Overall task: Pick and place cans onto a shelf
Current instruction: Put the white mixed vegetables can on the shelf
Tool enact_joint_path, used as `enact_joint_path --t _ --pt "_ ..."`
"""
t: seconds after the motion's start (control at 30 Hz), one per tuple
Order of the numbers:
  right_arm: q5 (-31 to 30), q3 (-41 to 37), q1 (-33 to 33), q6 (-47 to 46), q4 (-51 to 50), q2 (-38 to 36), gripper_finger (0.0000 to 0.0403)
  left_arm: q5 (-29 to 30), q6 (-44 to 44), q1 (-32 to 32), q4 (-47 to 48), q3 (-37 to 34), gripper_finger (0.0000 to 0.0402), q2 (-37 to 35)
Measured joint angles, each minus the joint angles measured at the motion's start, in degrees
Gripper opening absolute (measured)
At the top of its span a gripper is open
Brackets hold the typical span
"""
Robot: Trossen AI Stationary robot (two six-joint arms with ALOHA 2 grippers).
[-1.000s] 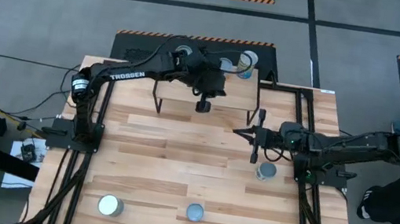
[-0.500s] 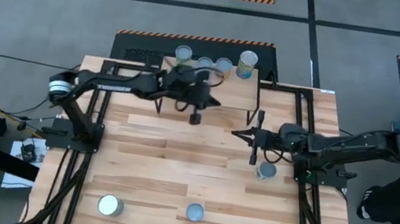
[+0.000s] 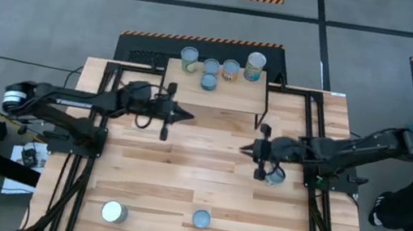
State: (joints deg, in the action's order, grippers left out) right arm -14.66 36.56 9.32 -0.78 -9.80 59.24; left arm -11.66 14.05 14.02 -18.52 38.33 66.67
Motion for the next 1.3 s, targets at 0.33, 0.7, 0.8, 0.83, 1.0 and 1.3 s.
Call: enact_joint_path --t 0.33,0.7,0.8,0.83,1.0,1.3 --pt "-10.29 11.96 19.37 -31.96 -34.81 1.07 0.0144 0.00 -1.12 -0.50 -5.95 -8.76 0.0000 -7.21" --pt "-3.23 14.62 25.24 -60.32 -54.34 10.29 0.0177 0.02 -1.08 -0.50 -5.47 -8.99 0.0000 -6.68" --pt "-3.27 14.62 24.58 -61.36 -54.31 12.91 0.0176 0.02 -1.06 -0.50 -5.43 -8.99 0.0000 -6.68" --pt "-3.22 14.62 24.05 -62.06 -54.31 13.80 0.0174 0.02 -1.06 -0.48 -5.43 -8.99 0.0000 -6.68" --pt "-2.74 14.62 21.21 -63.34 -54.09 18.10 0.0160 0.02 -1.15 -0.48 -5.39 -8.99 0.0000 -6.68" --pt "0.13 14.96 17.38 -57.36 -53.37 22.88 0.0106 0.02 -1.69 -0.48 -4.75 -8.99 0.0000 -6.66"
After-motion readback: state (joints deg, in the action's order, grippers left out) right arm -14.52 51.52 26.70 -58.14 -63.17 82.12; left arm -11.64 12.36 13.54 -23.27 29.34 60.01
